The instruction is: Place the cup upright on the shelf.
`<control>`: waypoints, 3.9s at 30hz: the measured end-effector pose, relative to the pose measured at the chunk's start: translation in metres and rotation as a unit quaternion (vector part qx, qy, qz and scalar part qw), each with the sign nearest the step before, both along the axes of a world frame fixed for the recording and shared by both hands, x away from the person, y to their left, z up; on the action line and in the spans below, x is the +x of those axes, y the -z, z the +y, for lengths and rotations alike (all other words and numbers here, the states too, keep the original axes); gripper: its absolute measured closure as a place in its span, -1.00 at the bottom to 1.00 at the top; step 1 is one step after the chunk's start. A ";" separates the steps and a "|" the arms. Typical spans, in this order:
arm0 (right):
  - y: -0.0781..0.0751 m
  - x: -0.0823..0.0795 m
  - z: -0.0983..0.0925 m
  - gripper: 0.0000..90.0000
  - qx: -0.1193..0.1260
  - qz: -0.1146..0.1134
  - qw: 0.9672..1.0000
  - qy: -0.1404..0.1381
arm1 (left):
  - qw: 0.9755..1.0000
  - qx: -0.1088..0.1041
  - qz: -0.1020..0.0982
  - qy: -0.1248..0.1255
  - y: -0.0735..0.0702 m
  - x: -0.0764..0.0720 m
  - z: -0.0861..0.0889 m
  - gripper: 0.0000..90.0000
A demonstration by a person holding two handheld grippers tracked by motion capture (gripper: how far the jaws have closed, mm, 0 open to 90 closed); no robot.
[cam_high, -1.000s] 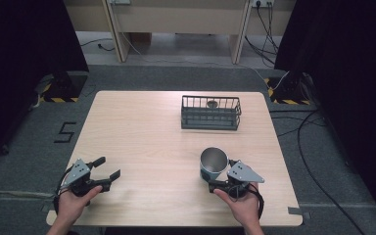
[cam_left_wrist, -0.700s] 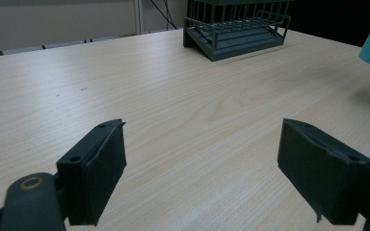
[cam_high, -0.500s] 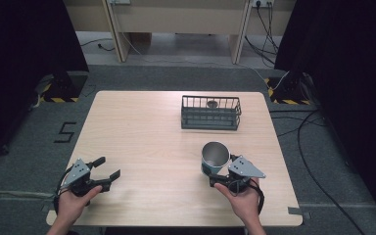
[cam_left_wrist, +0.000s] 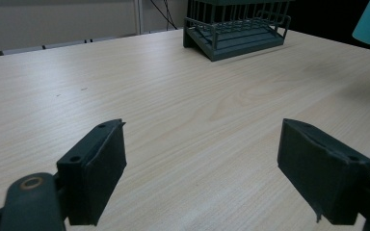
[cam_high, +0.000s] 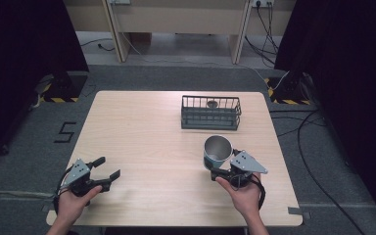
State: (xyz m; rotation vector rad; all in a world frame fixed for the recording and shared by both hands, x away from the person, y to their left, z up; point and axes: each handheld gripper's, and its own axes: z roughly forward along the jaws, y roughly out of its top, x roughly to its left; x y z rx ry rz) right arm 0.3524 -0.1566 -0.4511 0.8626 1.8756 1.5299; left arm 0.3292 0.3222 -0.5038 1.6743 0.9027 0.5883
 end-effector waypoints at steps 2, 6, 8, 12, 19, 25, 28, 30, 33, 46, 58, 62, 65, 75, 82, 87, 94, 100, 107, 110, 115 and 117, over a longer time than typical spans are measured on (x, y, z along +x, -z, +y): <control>-0.002 0.002 -0.001 -0.61 0.001 -0.002 1.000 0.005 | 1.000 0.000 0.000 0.000 0.000 0.000 0.000 -0.63; -0.004 0.004 -0.001 -0.61 0.001 -0.004 1.000 0.009 | 1.000 0.000 0.000 0.000 0.000 0.000 0.000 -0.63; -0.004 0.006 -0.002 -0.61 0.001 -0.005 1.000 0.012 | 1.000 0.000 0.000 0.000 0.000 0.000 0.000 -0.63; -0.008 0.010 -0.003 -0.61 0.001 -0.011 1.000 0.020 | 1.000 0.000 0.000 0.000 0.000 0.000 0.000 -0.63; -0.011 0.014 -0.003 -0.61 0.003 -0.012 1.000 0.025 | 1.000 0.000 0.000 0.000 0.000 0.000 0.000 -0.63; -0.013 0.018 -0.003 -0.61 0.004 -0.012 1.000 0.027 | 1.000 0.000 0.000 0.001 0.000 0.000 0.000 -0.63; -0.016 0.021 -0.002 -0.61 0.005 -0.016 0.999 0.029 | 1.000 0.000 0.000 0.000 0.000 0.000 0.000 -0.63; -0.017 0.023 -0.002 -0.61 0.005 -0.017 0.999 0.031 | 1.000 -0.001 0.001 0.000 0.000 0.000 0.000 -0.63; -0.018 0.024 -0.001 -0.61 0.005 -0.016 0.999 0.033 | 1.000 -0.001 0.000 0.001 0.000 0.000 0.000 -0.63; -0.025 0.035 0.002 -0.61 0.009 -0.020 0.999 0.039 | 1.000 0.001 0.001 0.001 0.000 0.000 0.000 -0.63; -0.032 0.045 0.003 -0.61 0.010 -0.021 0.999 0.046 | 1.000 0.000 0.000 0.001 0.000 0.000 0.000 -0.63; -0.034 0.049 0.002 -0.61 0.010 -0.022 0.998 0.050 | 1.000 0.000 0.000 0.001 0.000 0.000 0.000 -0.63; -0.035 0.051 0.002 -0.61 0.010 -0.023 0.998 0.052 | 1.000 0.000 0.000 0.001 0.000 0.000 0.000 -0.63; -0.038 0.060 0.002 -0.61 0.010 -0.023 0.998 0.059 | 1.000 0.000 0.000 0.001 0.000 0.000 0.001 -0.63; -0.042 0.067 0.003 -0.61 0.011 -0.023 0.998 0.063 | 1.000 0.000 0.000 0.001 0.000 0.000 0.001 -0.63; -0.044 0.071 0.004 -0.61 0.011 -0.024 0.998 0.065 | 1.000 0.000 0.000 0.001 0.000 0.000 0.001 -0.63; -0.047 0.076 0.004 -0.61 0.010 -0.024 0.997 0.067 | 1.000 0.000 0.000 0.001 0.000 0.000 0.001 -0.62; -0.051 0.083 0.005 -0.61 0.006 -0.025 0.997 0.070 | 1.000 0.000 0.000 0.001 0.000 0.000 0.001 -0.62; -0.053 0.093 0.005 -0.61 0.007 -0.022 0.997 0.078 | 1.000 -0.001 -0.001 0.001 0.000 0.000 0.001 -0.62; -0.054 0.098 0.005 -0.61 0.007 -0.020 0.996 0.081 | 1.000 -0.001 -0.001 0.001 0.000 0.000 0.001 -0.62; -0.055 0.108 0.005 -0.61 0.007 -0.014 0.996 0.088 | 1.000 -0.001 -0.001 0.001 0.000 0.000 0.001 -0.62; -0.055 0.113 0.005 -0.61 0.008 -0.010 0.996 0.091 | 1.000 -0.001 0.000 0.001 0.000 0.000 0.001 -0.62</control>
